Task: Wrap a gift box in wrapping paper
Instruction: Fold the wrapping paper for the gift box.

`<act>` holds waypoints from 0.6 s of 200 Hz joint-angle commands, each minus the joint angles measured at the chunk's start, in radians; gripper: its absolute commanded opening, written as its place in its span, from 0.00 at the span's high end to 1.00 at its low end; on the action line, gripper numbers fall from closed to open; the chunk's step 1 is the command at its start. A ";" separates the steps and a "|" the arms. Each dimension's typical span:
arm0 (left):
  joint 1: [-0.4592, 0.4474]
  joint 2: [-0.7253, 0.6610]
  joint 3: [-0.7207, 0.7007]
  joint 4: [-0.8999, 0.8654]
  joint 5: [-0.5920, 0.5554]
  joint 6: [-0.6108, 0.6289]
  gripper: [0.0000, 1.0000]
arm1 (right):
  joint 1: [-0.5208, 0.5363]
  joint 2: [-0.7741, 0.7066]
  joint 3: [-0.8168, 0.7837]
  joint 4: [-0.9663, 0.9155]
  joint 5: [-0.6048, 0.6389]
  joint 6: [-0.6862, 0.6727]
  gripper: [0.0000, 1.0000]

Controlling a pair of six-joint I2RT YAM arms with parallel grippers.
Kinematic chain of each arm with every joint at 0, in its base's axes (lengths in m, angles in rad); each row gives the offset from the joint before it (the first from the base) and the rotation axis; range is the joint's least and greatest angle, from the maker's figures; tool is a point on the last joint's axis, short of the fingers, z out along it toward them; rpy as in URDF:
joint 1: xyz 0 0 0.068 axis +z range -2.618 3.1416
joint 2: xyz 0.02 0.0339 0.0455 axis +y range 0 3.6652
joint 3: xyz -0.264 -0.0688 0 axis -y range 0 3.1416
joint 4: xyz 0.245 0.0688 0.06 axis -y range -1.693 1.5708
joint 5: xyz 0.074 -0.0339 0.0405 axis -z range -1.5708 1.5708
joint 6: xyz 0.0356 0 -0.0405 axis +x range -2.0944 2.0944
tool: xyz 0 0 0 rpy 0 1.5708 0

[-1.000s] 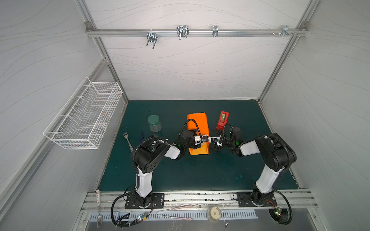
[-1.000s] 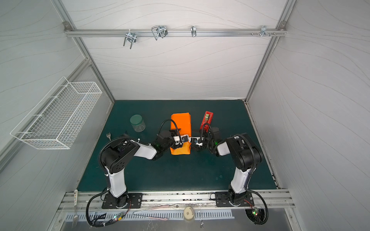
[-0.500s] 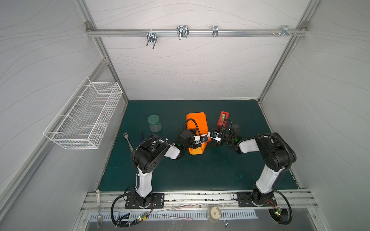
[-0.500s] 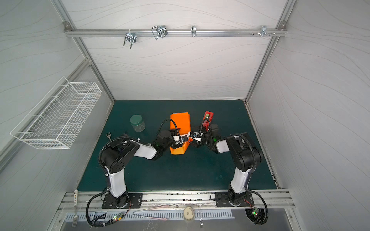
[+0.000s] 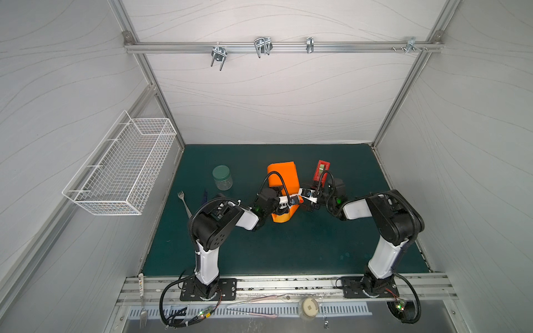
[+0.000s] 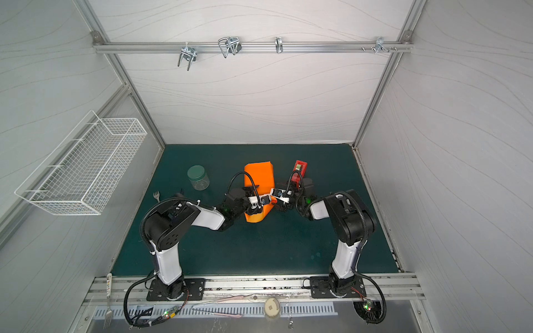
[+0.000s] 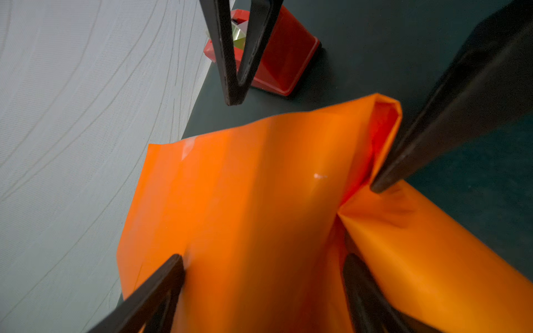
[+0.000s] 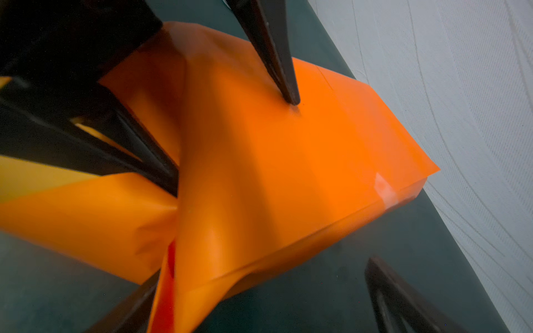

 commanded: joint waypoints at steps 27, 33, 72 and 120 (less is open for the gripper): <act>-0.007 -0.057 -0.011 -0.027 0.051 -0.014 0.09 | 0.020 0.027 -0.003 0.030 0.044 -0.009 0.01; -0.007 -0.059 -0.014 -0.027 0.050 -0.010 0.08 | 0.020 0.026 -0.002 0.030 0.047 -0.010 0.01; -0.008 -0.079 -0.036 -0.021 0.049 0.022 0.06 | 0.021 0.027 0.003 0.034 0.057 -0.008 0.01; 0.004 -0.136 -0.064 -0.038 0.103 0.036 0.02 | 0.025 0.036 0.006 0.031 0.063 -0.028 0.01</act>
